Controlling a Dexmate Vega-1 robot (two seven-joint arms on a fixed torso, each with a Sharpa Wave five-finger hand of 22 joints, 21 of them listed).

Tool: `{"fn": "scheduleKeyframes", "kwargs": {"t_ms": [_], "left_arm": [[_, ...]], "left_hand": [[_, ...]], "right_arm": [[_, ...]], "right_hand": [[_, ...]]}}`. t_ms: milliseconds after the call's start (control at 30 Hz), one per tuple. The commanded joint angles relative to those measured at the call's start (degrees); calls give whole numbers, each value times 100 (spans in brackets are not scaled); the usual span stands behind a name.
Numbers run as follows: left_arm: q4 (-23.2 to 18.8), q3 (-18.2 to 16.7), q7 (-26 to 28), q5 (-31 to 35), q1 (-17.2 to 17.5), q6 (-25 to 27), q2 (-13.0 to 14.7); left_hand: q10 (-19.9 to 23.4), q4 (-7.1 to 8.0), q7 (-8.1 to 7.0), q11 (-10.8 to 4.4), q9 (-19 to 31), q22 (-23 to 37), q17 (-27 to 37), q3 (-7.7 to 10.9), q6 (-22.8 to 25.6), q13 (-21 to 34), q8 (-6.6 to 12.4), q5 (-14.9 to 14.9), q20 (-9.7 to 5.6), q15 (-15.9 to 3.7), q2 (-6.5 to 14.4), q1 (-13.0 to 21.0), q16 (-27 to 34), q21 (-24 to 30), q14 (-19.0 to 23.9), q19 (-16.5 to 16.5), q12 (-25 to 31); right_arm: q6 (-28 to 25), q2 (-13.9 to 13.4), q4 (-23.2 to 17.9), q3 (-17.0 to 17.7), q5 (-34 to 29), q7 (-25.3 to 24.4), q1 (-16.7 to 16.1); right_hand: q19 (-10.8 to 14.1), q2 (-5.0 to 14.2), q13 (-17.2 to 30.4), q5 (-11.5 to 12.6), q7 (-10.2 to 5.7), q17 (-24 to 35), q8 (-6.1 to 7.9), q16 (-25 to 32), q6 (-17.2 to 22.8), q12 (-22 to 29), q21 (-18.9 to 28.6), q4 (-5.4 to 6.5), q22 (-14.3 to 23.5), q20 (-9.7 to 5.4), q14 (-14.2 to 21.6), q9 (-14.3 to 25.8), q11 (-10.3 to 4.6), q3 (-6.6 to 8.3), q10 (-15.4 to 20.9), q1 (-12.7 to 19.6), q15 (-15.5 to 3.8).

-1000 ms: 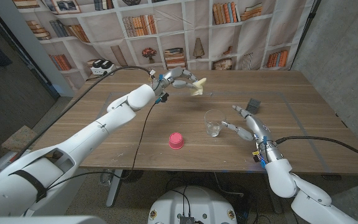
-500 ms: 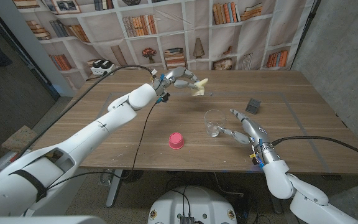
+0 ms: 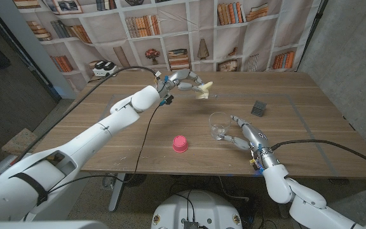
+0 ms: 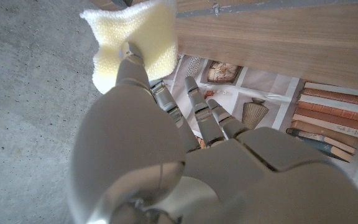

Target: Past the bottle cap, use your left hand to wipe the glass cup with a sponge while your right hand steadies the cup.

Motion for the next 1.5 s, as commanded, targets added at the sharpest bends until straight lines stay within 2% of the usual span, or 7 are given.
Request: {"fn": "scheduleKeyframes", "kwargs": {"t_ms": [33,600,700,833,1233,1367,1500], "left_arm": [[6,-33,-11,-51,122,-4,51],[-31,-33,68,-10,163,99,37],[-20,-30,81,-4,157,111,28],[7,-15,117,32,137,127,5],[239,33,115,31,3,14,-100],[336,50,103,23,-46,-46,-133],[416,60,95,12,-82,-110,-156]], "left_hand": [[33,353,352,-4,13,13,12,383,358,10,-2,35,-262,-787,11,-20,-14,-2,39,-40,30],[28,369,351,-4,14,13,12,396,353,16,-3,31,-251,-780,-2,-34,-17,-3,26,-46,27],[18,372,354,-4,14,13,12,400,352,10,-3,32,-254,-781,-1,-36,-17,-3,23,-48,19],[17,377,356,-3,15,14,12,406,352,12,-2,32,-254,-783,-1,-38,-17,-4,18,-51,21],[10,387,354,-4,16,14,12,425,352,21,0,31,-244,-778,-6,-40,-14,-5,20,-62,22],[9,392,351,-4,16,14,13,430,345,25,-2,30,-246,-776,-7,-43,-13,-5,20,-63,24],[8,395,349,-5,16,14,12,434,341,23,-3,29,-249,-776,-10,-45,-14,-4,19,-63,22]], "right_arm": [[-331,159,242,-327,51,-197,288],[-250,270,507,-573,276,-297,588],[-212,387,596,-590,289,-514,592],[-121,620,778,-642,239,-958,604],[-47,842,959,-699,451,-1155,702],[-143,864,903,-691,482,-1170,691],[-304,855,809,-690,483,-1133,680]], "right_hand": [[28,25,8,43,-32,15,30,26,12,47,-4,-21,20,-123,42,23,-28,-13,22,91,-46],[35,11,13,134,-222,18,-1,47,-113,72,-5,-5,29,-10,127,29,-76,-52,78,178,-19],[99,4,14,164,-349,19,35,78,-39,117,18,11,32,5,234,31,-121,-78,194,187,-21],[458,-54,13,286,-656,7,173,148,370,282,121,-31,40,11,707,35,-481,-161,690,440,-136],[691,5,6,395,-968,7,261,155,784,439,149,-30,51,17,1178,40,-856,-233,1240,813,-221],[760,400,2,519,-1181,19,434,150,1461,546,134,-44,67,36,1559,52,-1150,-14,1682,1402,-322],[773,681,3,417,-1270,6,571,122,1996,586,118,-105,78,32,1858,69,-1191,271,2023,2011,-476]]}}
